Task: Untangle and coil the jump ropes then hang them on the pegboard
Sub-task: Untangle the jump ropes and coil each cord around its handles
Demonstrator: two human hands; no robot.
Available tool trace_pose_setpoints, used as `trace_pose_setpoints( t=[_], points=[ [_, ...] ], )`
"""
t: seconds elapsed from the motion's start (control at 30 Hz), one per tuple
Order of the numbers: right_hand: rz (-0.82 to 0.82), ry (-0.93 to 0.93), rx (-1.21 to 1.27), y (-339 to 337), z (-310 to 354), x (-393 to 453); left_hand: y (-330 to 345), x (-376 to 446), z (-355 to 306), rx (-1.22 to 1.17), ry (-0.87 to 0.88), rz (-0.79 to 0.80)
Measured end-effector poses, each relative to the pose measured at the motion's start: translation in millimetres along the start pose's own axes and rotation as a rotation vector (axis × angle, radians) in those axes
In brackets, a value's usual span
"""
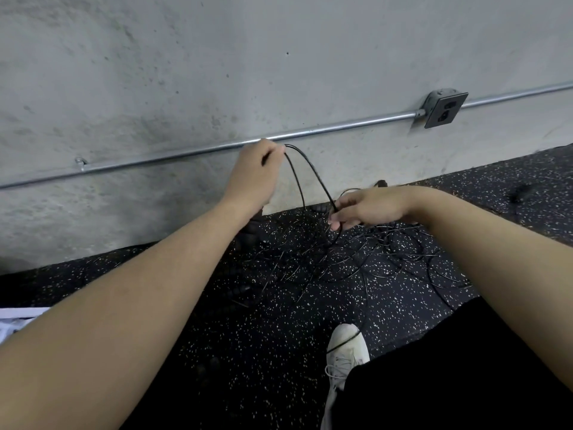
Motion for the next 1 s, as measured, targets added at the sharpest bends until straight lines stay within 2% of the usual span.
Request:
trace_pose_setpoints(
  t=[0.1,0.2,0.27,0.37,0.43,0.57,0.67,0.73,0.83,0.93,1.0],
  points=[
    [-0.077,0.035,0.105,-8,-8,5,-9,4,26,-0.132,-0.193,-0.078],
    [-0.175,-0.031,0.187,-18,-2,9,-15,9,47,-0.184,-0.309,-0.149],
    [-0.241,-0.067,0.237,-25,4,9,-23,11,52,-0.165,-0.317,-0.226],
    [-0.343,-0.096,0.299,-36,10,5,-30,13,43,0.019,-0.178,-0.275],
    [-0.410,-0.096,0.345,-44,12,1,-18,9,30,0.124,-0.071,-0.181],
    [-0.427,-0.119,0.522,-46,20,-4,44,-13,20,0.242,0.090,0.308],
    [-0.418,-0.119,0.632,-46,21,-4,78,-44,19,0.202,0.054,0.585],
    [-0.416,-0.116,0.716,-47,19,-2,94,-61,20,0.219,0.030,0.709],
    [-0.427,-0.095,0.825,-48,14,-1,101,-64,20,0.209,0.041,0.730],
    [-0.432,-0.022,0.948,-48,5,1,94,-56,12,0.125,0.047,0.641],
    [-0.413,0.062,0.838,-44,-5,2,82,-46,4,0.038,0.018,0.531]
  ],
)
Point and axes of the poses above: each hand's wrist, its own x-axis towards the middle knuckle, its own y-axis out of the palm, z = x × y, the point moved 9 cm from there along x, towards the middle knuckle, and after that the axes turned 5 degrees about -z, right-handed, at the moved point
